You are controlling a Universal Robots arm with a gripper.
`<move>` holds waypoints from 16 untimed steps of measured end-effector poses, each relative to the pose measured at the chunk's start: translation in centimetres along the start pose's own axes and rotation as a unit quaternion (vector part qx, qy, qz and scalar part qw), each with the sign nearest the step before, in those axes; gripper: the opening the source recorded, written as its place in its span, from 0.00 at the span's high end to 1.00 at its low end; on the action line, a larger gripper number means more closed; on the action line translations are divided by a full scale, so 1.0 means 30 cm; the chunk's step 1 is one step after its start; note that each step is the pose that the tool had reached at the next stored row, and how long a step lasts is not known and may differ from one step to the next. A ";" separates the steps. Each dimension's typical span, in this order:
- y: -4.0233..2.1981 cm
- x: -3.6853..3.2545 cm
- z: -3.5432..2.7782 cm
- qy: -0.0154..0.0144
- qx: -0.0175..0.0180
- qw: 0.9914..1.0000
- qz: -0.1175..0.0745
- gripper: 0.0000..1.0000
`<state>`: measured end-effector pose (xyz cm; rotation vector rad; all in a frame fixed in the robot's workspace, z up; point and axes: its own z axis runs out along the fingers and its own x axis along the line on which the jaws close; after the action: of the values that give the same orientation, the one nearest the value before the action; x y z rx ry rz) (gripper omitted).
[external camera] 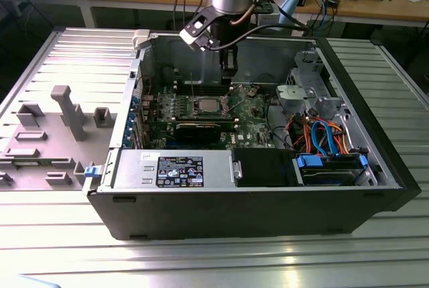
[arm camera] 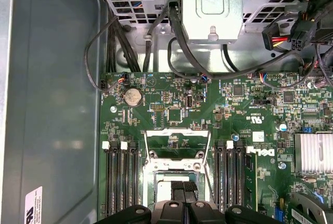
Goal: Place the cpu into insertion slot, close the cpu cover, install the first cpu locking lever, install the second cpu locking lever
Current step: 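Close the cpu cover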
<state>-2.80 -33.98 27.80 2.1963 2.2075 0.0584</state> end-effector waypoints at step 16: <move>0.216 -0.003 0.046 0.001 0.013 1.000 -0.013 0.89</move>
<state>3.72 -34.04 26.71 2.1807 2.2497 0.0303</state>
